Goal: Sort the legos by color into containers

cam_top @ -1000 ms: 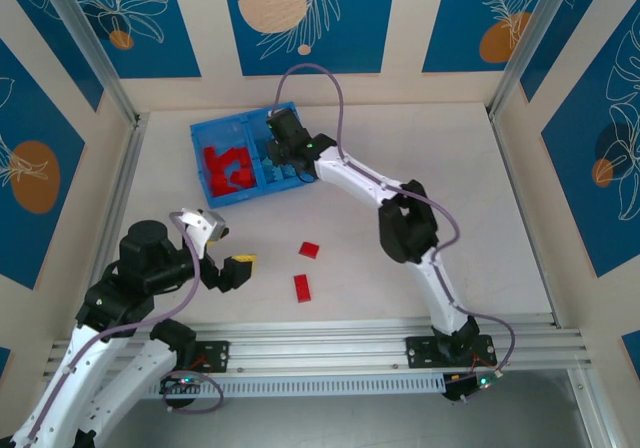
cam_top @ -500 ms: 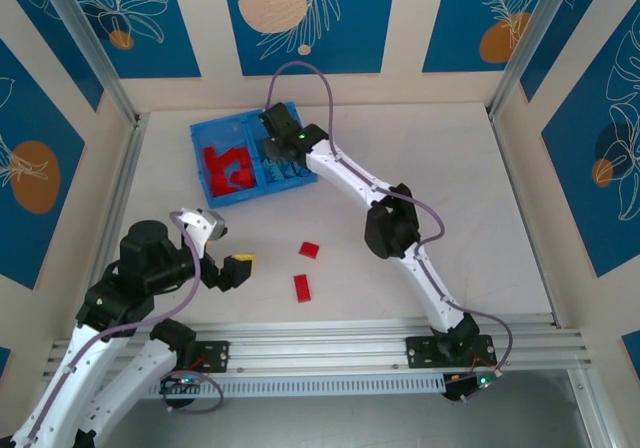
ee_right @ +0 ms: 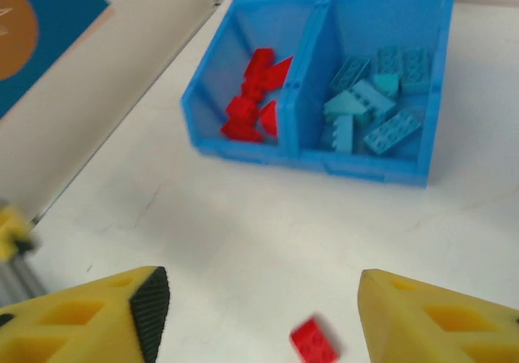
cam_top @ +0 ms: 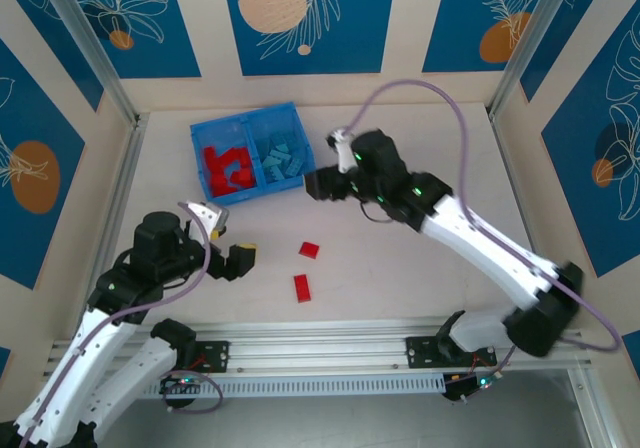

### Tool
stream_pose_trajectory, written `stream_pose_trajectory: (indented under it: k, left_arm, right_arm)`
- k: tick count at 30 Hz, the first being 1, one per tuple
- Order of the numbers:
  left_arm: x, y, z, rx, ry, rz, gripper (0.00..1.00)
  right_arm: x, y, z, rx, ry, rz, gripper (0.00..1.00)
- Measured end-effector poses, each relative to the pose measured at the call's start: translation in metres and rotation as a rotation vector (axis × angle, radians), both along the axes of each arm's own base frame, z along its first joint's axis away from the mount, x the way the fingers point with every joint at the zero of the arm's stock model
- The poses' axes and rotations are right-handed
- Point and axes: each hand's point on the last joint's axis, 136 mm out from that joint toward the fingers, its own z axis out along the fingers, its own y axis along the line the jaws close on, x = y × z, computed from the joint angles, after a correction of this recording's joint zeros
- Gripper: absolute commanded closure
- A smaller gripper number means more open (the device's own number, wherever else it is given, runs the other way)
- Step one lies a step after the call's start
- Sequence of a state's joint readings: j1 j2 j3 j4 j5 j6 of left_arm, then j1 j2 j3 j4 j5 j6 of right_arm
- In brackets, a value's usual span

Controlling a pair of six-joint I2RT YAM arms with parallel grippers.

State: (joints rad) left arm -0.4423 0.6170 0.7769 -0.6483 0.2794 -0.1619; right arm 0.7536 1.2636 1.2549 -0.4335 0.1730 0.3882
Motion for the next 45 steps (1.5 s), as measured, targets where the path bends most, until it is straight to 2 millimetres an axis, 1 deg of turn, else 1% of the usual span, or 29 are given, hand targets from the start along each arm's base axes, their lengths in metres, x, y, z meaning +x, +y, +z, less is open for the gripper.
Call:
stream_pose_trajectory:
  k: [2,3,4,6,7,8,9,11,12,15,18,21,23,25,27,31,33,35,36,40,41,42,44,45]
  left_arm:
    - [0.007,-0.004,-0.011,-0.016,0.073,0.038,0.00]
    - [0.011,-0.008,-0.018,-0.018,0.116,0.052,0.00]
    - [0.014,-0.014,-0.025,-0.020,0.153,0.055,0.00]
    - [0.015,-0.033,-0.040,-0.004,0.210,0.036,0.00]
    - [0.014,-0.047,-0.052,0.022,0.245,0.014,0.00]
    - [0.012,-0.057,-0.062,0.050,0.269,-0.001,0.00]
    - [0.010,-0.068,-0.072,0.079,0.287,-0.016,0.00]
    - [0.005,-0.091,-0.102,0.184,0.330,-0.056,0.00]
    - [0.005,-0.099,-0.113,0.231,0.343,-0.065,0.00]
    - [0.012,-0.120,-0.146,0.367,0.361,-0.066,0.00]
    - [0.029,-0.130,-0.169,0.454,0.362,-0.028,0.00]
    - [0.044,-0.134,-0.183,0.510,0.349,0.012,0.01]
    - [0.052,-0.132,-0.187,0.535,0.338,0.049,0.03]
    - [0.058,-0.131,-0.186,0.544,0.324,0.088,0.03]
    - [0.067,-0.131,-0.178,0.542,0.304,0.135,0.03]
    - [0.087,-0.135,-0.157,0.523,0.231,0.209,0.00]
    - [0.093,-0.138,-0.151,0.540,0.178,0.170,0.00]
    - [0.090,-0.145,-0.150,0.556,0.121,0.062,0.00]
    - [0.086,-0.147,-0.150,0.565,0.093,-0.015,0.00]
    - [0.060,-0.150,-0.142,0.633,-0.014,-0.397,0.00]
    - [0.057,-0.149,-0.140,0.668,-0.037,-0.489,0.00]
    - [0.057,-0.149,-0.139,0.692,-0.051,-0.551,0.00]
    - [0.064,-0.149,-0.137,0.745,-0.070,-0.677,0.02]
    - [0.073,-0.150,-0.136,0.762,-0.081,-0.722,0.02]
  right_arm:
    - [-0.027,-0.018,-0.010,0.032,0.024,0.014,0.23]
    - [-0.040,-0.026,-0.018,0.048,0.040,0.021,0.19]
    - [-0.049,-0.032,-0.025,0.056,0.057,0.023,0.17]
    - [-0.068,-0.043,-0.043,0.069,0.103,0.035,0.12]
    - [-0.076,-0.047,-0.052,0.072,0.129,0.037,0.09]
    - [-0.083,-0.051,-0.060,0.074,0.156,0.039,0.03]
    - [-0.088,-0.053,-0.066,0.075,0.178,0.039,0.00]
    - [-0.095,-0.059,-0.077,0.073,0.214,0.026,0.01]
    - [-0.097,-0.061,-0.080,0.073,0.228,0.017,0.00]
    - [-0.102,-0.069,-0.086,0.076,0.248,-0.012,0.00]
    - [-0.102,-0.073,-0.085,0.084,0.250,-0.033,0.00]
    - [-0.102,-0.074,-0.087,0.081,0.258,-0.041,0.00]
    - [-0.103,-0.075,-0.089,0.073,0.264,-0.045,0.01]
    - [-0.103,-0.075,-0.090,0.071,0.266,-0.046,0.00]
    - [-0.103,-0.075,-0.091,0.069,0.267,-0.047,0.00]
    - [-0.102,-0.076,-0.092,0.066,0.264,-0.055,0.00]
    - [-0.101,-0.077,-0.092,0.065,0.261,-0.059,0.00]
    - [-0.100,-0.077,-0.092,0.064,0.259,-0.062,0.00]
    - [-0.100,-0.077,-0.092,0.064,0.259,-0.062,0.00]
    - [-0.101,-0.077,-0.092,0.066,0.263,-0.065,0.00]
    - [-0.101,-0.077,-0.092,0.071,0.264,-0.067,0.00]
    - [-0.101,-0.078,-0.092,0.074,0.265,-0.069,0.00]
    - [-0.103,-0.080,-0.093,0.082,0.266,-0.074,0.00]
    - [-0.104,-0.081,-0.094,0.085,0.266,-0.077,0.00]
